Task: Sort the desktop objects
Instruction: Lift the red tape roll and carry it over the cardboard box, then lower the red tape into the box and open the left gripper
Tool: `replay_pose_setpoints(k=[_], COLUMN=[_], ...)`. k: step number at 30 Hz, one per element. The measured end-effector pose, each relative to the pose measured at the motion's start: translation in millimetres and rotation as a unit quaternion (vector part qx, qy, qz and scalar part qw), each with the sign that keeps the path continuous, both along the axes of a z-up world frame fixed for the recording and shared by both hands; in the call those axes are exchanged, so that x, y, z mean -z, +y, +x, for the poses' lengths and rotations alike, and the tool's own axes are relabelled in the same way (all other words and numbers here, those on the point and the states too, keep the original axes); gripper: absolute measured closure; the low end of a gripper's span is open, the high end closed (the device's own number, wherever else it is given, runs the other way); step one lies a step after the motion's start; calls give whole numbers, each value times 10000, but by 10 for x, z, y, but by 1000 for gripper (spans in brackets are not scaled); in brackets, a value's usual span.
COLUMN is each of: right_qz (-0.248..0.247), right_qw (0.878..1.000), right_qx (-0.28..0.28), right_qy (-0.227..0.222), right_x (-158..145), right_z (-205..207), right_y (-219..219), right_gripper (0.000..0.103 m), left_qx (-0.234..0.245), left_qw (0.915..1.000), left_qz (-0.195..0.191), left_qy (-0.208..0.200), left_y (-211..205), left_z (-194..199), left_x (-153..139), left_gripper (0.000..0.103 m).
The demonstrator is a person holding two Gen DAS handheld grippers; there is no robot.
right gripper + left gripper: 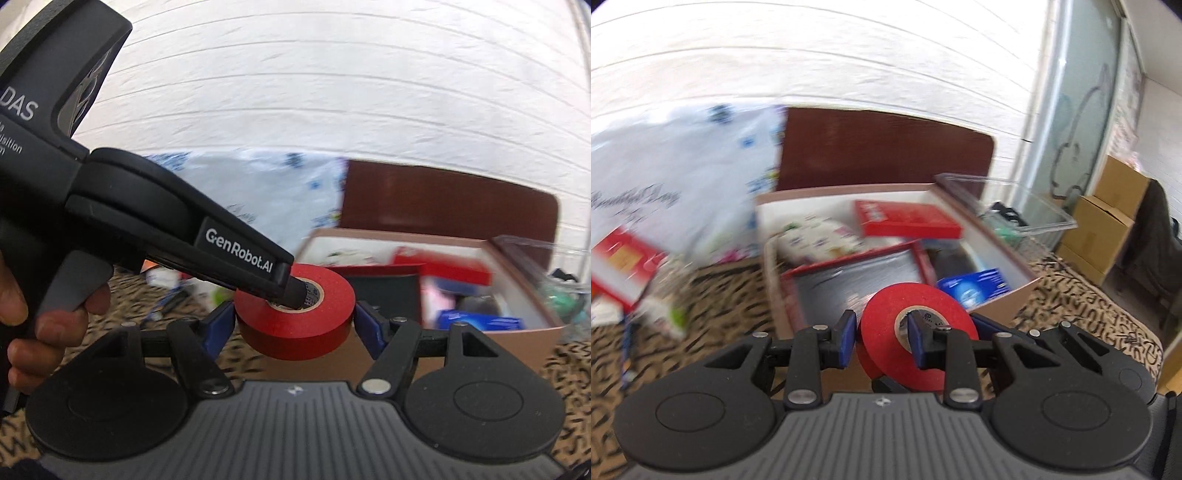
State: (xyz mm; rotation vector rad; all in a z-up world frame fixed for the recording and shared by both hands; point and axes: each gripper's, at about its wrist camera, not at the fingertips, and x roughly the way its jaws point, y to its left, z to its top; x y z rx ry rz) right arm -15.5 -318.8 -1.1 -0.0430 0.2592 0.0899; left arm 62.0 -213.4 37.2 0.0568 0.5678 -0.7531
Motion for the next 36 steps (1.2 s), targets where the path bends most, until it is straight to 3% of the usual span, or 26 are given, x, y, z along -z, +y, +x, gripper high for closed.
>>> replay_pose_setpoints(k=[7,14,18,27,28,31,36], right_qz=[71,351,573,674,650,555,721], right_qw=[9983,9961,9945,9898,9896,9872,9871], right_qx=[572,795,816,951,960,1084,1079], right_qy=[-23,147,314,821,847,1034,939], right_x=[-44,7,83,220,221,234,286], right_z=[116,383,563,1087,1135,1298,1281], right_y=[-596,-1078,-1289,-1498,-1487,-1497,-1534], right_gripper=[34,34,34,34,34,34,34], left_qx=[468,583,554,430,404,274,295], left_qw=[9984,9970,9965,9982,9985,9991,9987], left_qz=[-125,-118,-90,-100,-87,-98,-164], left_qy=[284,497,619,416,362,322,391], left_y=[-669,-1141,-1304,-1445,-1447,-1412,-1311], left_z=[260,564,752,977,986,1003,1009], left_x=[-14,61,151,173,170,191,215], left_gripper=[71,71,71,71,69,46,39])
